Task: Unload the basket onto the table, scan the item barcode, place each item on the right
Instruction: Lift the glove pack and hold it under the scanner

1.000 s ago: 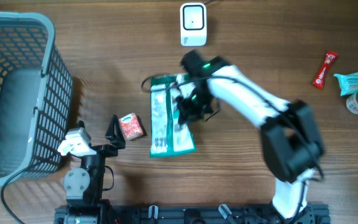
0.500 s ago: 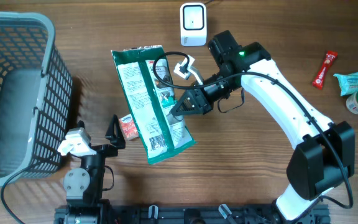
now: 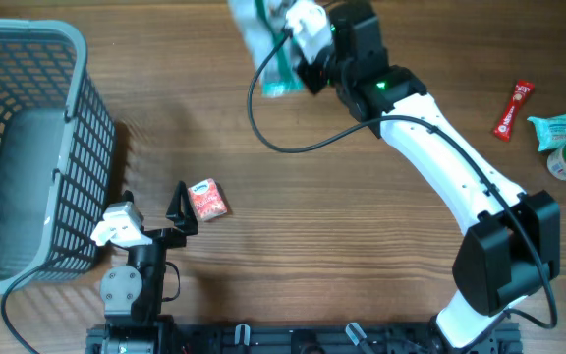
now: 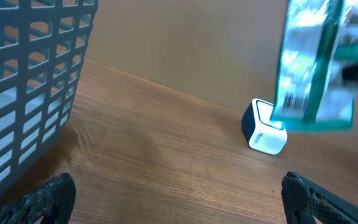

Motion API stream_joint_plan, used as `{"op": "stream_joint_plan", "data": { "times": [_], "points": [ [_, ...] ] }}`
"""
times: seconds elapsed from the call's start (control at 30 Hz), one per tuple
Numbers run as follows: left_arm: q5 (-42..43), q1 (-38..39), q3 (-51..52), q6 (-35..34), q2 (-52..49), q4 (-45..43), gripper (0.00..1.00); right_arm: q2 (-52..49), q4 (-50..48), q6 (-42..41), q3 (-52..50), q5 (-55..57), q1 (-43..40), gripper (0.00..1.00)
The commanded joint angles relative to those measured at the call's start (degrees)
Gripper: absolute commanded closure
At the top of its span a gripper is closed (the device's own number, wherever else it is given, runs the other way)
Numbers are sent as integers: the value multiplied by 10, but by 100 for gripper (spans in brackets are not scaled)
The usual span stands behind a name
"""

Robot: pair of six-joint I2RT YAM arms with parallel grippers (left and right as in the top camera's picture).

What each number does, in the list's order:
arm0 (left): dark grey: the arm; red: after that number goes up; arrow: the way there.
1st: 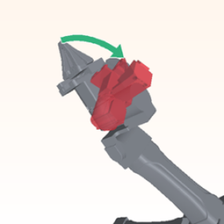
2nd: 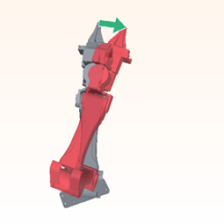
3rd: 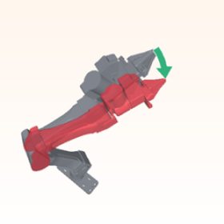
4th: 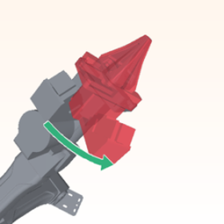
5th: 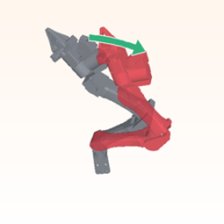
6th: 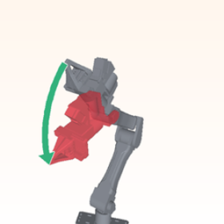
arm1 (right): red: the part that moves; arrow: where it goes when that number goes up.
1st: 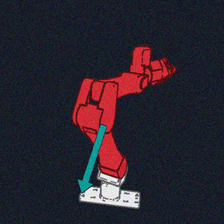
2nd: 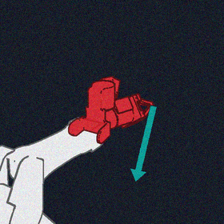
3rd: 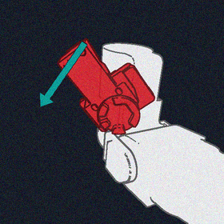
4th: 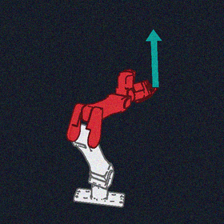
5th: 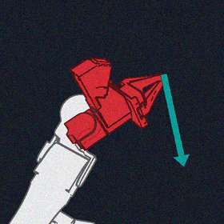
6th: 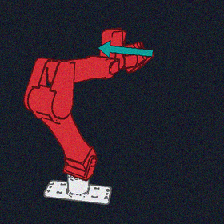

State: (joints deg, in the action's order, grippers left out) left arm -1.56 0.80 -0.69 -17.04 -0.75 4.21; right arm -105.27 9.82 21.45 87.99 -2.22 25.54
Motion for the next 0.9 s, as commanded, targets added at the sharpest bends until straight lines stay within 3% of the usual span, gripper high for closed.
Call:
{"op": "stream_joint_plan", "data": {
  "times": [0.0, 0.2, 0.4, 0.5, 0.67, 0.87],
  "points": [
    [3, 2, 3, 7, 5, -2, 0, -15, -99, 85, 8, 189, 0, 95],
    [3, 2, 3, 7, 5, -2, 0, -91, -322, 178, 8, 315, 21, 95],
    [3, 2, 3, 7, 5, -2, 0, -226, -552, 365, 8, 447, 76, 95],
    [3, 2, 3, 7, 5, -2, 0, -275, -562, 416, 7, 483, 92, 95],
    [3, 2, 3, 7, 5, -2, 0, -284, -558, 436, 6, 491, 116, 95],
    [3, 2, 3, 7, 5, -2, 0, -284, -311, 343, 6, 464, 151, 95]
  ]
}}
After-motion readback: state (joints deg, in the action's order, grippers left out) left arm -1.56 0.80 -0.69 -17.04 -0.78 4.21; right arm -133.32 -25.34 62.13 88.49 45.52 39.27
